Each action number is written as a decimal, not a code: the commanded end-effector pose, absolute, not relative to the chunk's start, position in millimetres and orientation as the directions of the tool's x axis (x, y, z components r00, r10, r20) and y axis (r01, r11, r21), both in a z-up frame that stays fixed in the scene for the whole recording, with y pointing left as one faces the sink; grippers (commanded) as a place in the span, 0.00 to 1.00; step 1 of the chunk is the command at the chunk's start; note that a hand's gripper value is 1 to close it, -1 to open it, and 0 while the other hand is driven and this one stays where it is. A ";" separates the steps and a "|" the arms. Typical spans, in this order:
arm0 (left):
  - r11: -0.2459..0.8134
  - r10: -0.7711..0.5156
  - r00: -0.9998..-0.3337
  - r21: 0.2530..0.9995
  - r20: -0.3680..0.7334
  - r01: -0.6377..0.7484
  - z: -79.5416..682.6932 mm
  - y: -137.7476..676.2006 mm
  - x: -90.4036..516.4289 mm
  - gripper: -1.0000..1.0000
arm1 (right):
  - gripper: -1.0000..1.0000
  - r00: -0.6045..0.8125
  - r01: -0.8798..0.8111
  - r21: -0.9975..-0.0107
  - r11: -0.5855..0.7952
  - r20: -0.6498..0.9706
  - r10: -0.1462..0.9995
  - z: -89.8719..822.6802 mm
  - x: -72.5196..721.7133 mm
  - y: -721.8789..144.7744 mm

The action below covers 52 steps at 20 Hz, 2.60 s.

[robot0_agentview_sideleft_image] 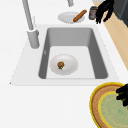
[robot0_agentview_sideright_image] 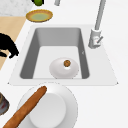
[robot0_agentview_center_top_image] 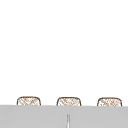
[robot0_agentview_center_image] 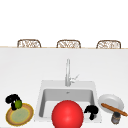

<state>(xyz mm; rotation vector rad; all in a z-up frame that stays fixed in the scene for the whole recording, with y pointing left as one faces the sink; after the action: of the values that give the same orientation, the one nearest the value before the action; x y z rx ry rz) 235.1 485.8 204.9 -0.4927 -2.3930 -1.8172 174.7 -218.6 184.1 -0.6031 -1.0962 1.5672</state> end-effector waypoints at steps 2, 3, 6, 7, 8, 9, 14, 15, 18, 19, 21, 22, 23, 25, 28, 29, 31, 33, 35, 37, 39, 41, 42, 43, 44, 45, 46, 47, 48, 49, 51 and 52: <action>0.288 0.180 -0.949 0.908 0.260 0.303 166.5 498.1 234.6 1.00 | 0.50 -0.292 -0.475 -0.880 0.004 0.162 0.942 184.1 174.7 -218.6; 0.287 0.186 -0.948 0.908 0.259 0.305 158.6 502.6 234.8 1.00 | 0.50 -0.292 -0.475 -0.880 0.004 0.162 0.942 184.1 174.7 -218.6; 0.287 0.186 -0.948 0.908 0.259 0.305 133.8 515.8 242.7 1.00 | 0.50 -0.292 -0.475 -0.880 0.004 0.162 0.942 184.1 174.7 -218.6; 0.287 0.183 -0.948 0.908 0.259 0.304 125.4 520.8 244.0 1.00 | 0.50 -0.292 -0.475 -0.880 0.004 0.162 0.942 184.1 174.7 -218.6; 0.285 0.175 -0.950 0.910 0.260 0.302 117.0 524.8 243.4 1.00 | 0.50 -0.292 -0.475 -0.880 0.004 0.162 0.942 184.1 174.7 -218.6; 0.285 0.160 -0.952 0.911 0.261 0.298 108.6 528.1 244.4 1.00 | 0.50 -0.292 -0.475 -0.880 0.004 0.162 0.942 184.1 174.7 -218.6; 0.307 0.152 -0.938 0.887 0.311 0.344 75.0 538.2 267.6 1.00 | 0.50 -0.292 -0.475 -0.880 0.004 0.162 0.942 184.1 174.7 -218.6; 0.322 0.171 -0.932 0.876 0.320 0.359 75.2 539.4 275.2 1.00 | 0.50 -0.292 -0.475 -0.880 0.004 0.162 0.942 184.1 174.7 -218.6; 0.334 0.211 -0.900 0.838 0.380 0.432 75.5 540.9 290.8 1.00 | 0.50 -0.292 -0.475 -0.880 0.004 0.162 0.942 184.1 174.7 -218.6; 0.337 0.228 -0.886 0.821 0.404 0.461 76.6 541.3 293.7 1.00 | 0.50 -0.292 -0.475 -0.880 0.004 0.162 0.942 184.1 174.7 -218.6; 0.340 0.261 -0.876 0.811 0.406 0.476 86.6 535.7 270.4 1.00 | 0.50 -0.292 -0.475 -0.880 0.004 0.162 0.942 184.1 174.7 -218.6; 0.340 0.268 -0.871 0.806 0.411 0.485 97.6 538.5 261.1 1.00 | 0.50 -0.292 -0.475 -0.880 0.004 0.162 0.942 184.1 174.7 -218.6; 0.345 0.258 -0.876 0.807 0.408 0.478 103.5 541.4 255.9 1.00 | 0.50 -0.292 -0.475 -0.880 0.004 0.162 0.942 184.1 174.7 -218.6; 0.315 0.283 -0.892 0.845 0.352 0.433 111.7 551.4 249.6 0.00 | 0.50 -0.292 -0.475 -0.880 0.004 0.162 0.942 184.1 174.7 -218.6; 0.296 0.272 -0.910 0.873 0.312 0.388 130.1 550.7 248.7 0.00 | 0.50 -0.292 -0.475 -0.880 0.004 0.162 0.942 184.1 174.7 -218.6; 0.291 0.264 -0.911 0.875 0.316 0.387 136.0 552.0 248.4 0.00 | 0.50 -0.292 -0.475 -0.880 0.004 0.162 0.942 184.1 174.7 -218.6; 0.277 0.242 -0.905 0.869 0.349 0.409 150.7 549.8 249.3 0.00 | 0.50 -0.292 -0.475 -0.880 0.004 0.162 0.942 184.1 174.7 -218.6; 0.265 0.228 -0.895 0.860 0.383 0.435 162.5 550.9 249.1 0.00 | 0.50 -0.292 -0.475 -0.880 0.004 0.162 0.942 184.1 174.7 -218.6; 0.262 0.211 -0.896 0.860 0.391 0.438 171.8 549.2 247.5 0.00 | 0.50 -0.292 -0.475 -0.880 0.004 0.162 0.942 184.1 174.7 -218.6; 0.250 0.207 -0.895 0.863 0.395 0.439 181.7 547.6 248.5 0.00 | 0.50 -0.292 -0.475 -0.880 0.004 0.162 0.942 184.1 174.7 -218.6; 0.246 0.209 -0.897 0.867 0.389 0.433 183.1 540.8 248.6 0.00 | 0.50 -0.292 -0.475 -0.880 0.004 0.162 0.942 184.1 174.7 -218.6; 0.259 0.270 -0.879 0.850 0.392 0.459 178.3 544.8 249.8 0.00 | 0.50 -0.292 -0.475 -0.880 0.004 0.162 0.942 184.1 174.7 -218.6; 0.260 0.275 -0.876 0.847 0.395 0.464 179.9 544.4 247.8 0.00 | 0.50 -0.292 -0.475 -0.880 0.004 0.162 0.942 184.1 174.7 -218.6; 0.260 0.277 -0.877 0.848 0.392 0.461 180.6 539.8 250.6 0.00 | 0.50 -0.292 -0.475 -0.880 0.004 0.162 0.942 184.1 174.7 -218.6; 0.245 0.247 -0.883 0.856 0.399 0.455 189.6 526.5 250.5 0.00 | 0.50 -0.292 -0.475 -0.880 0.004 0.162 0.942 184.1 174.7 -218.6; 0.231 0.240 -0.886 0.863 0.396 0.448 195.5 521.6 250.4 0.00 | 0.50 -0.292 -0.475 -0.880 0.004 0.162 0.942 184.1 174.7 -218.6; 0.218 0.240 -0.885 0.867 0.398 0.449 202.0 516.6 250.8 0.00 | 0.50 -0.292 -0.475 -0.880 0.004 0.162 0.942 184.1 174.7 -218.6; 0.207 0.234 -0.886 0.870 0.400 0.448 209.0 513.0 252.1 0.00 | 0.50 -0.292 -0.475 -0.880 0.004 0.162 0.942 184.1 174.7 -218.6; 0.202 0.225 -0.886 0.871 0.404 0.448 214.6 510.1 251.4 0.00 | 0.50 -0.292 -0.475 -0.880 0.004 0.162 0.942 184.1 174.7 -218.6; 0.199 0.223 -0.886 0.871 0.407 0.450 220.5 505.4 250.7 0.00 | 0.50 -0.292 -0.475 -0.880 0.004 0.162 0.942 184.1 174.7 -218.6; 0.192 0.225 -0.888 0.875 0.401 0.444 232.7 494.3 250.8 0.00 | 0.50 -0.292 -0.475 -0.880 0.004 0.162 0.942 184.1 174.7 -218.6; 0.187 0.223 -0.887 0.876 0.403 0.445 238.1 489.3 250.3 0.00 | 0.50 -0.292 -0.475 -0.880 0.004 0.162 0.942 184.1 174.7 -218.6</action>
<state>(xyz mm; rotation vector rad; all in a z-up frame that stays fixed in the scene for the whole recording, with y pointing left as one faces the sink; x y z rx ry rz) 250.8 504.5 221.1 -0.6793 -2.3187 -1.6947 174.7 -218.6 184.1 -0.6031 -1.0962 1.5672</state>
